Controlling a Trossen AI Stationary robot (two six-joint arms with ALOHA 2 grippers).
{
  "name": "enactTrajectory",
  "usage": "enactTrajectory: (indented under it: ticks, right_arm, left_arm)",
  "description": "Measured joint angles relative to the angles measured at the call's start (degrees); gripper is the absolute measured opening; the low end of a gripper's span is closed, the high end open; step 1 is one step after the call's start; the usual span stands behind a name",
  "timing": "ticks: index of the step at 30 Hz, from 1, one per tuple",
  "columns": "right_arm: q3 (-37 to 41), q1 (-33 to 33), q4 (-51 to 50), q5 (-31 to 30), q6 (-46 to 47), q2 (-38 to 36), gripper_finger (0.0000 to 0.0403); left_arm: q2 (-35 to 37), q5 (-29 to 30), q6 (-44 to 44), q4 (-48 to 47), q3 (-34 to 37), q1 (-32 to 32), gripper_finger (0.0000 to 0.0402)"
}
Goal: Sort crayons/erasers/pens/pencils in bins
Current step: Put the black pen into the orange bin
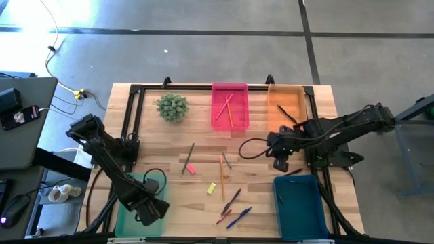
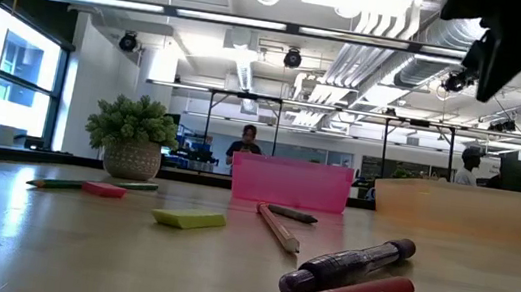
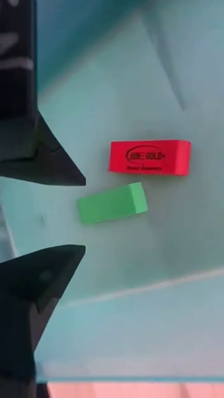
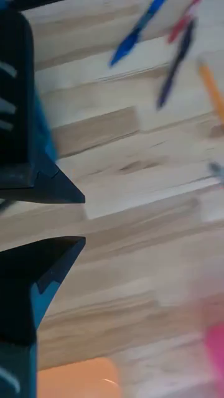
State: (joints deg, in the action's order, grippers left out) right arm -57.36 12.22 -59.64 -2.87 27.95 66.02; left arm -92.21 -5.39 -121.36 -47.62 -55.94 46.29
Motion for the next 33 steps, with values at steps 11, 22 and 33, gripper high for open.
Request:
enactTrajectory:
  ticks: [11,22,33]
  right_arm:
    - [0.09,-0.2,-7.24,1.88,-3.92,0.0,0.0087]
    - [1.67,-0.23,-9.0,-3.28,-5.91,-0.13,0.0087]
    - [12.98,-0.61,-5.05,7.69,0.11,-0.17,0.0087]
  left_arm:
    - [11.24,9.18,0.02,0.01,0.0,-0.19,0.0151]
    - [26.93,54.97,12.17,-2.88,0.0,-8.05,0.0124]
    - [36.02,39.78,50.9,3.52,0.0,-38.31,0.0109]
